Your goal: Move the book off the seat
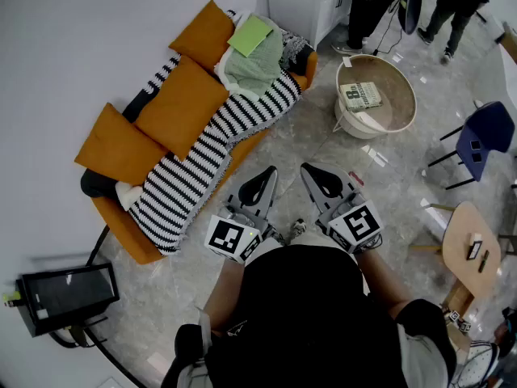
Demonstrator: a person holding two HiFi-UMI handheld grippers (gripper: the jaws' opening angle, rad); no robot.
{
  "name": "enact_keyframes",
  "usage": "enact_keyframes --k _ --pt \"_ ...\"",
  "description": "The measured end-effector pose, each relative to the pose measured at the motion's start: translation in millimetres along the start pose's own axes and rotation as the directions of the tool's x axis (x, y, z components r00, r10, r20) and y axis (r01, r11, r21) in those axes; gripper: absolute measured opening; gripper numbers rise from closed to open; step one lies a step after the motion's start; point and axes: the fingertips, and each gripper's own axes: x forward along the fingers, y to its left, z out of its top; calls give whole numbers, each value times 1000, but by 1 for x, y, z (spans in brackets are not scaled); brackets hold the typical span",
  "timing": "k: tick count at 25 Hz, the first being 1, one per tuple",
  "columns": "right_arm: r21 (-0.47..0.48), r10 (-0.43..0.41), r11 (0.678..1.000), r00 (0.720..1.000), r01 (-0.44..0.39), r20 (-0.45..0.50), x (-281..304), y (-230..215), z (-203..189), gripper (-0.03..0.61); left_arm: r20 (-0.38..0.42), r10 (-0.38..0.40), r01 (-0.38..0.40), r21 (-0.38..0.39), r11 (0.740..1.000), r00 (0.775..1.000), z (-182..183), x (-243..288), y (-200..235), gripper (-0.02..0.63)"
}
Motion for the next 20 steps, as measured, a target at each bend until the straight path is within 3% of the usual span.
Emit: enact_keyframes --k 6,13,20 --pt "30 1 1000 1000 -1 -8 -18 -24 -6 14 -17 -9 10 42 999 1000 -6 22 -23 9" --pt "16 41 999 999 -41 26 -28 -38 -5 14 -19 24 -23 31 999 1000 -16 37 -35 9" --pt "62 15 998 1000 -16 25 -34 -63 -7 15 -25 30 -29 43 999 999 -17 53 -41 9"
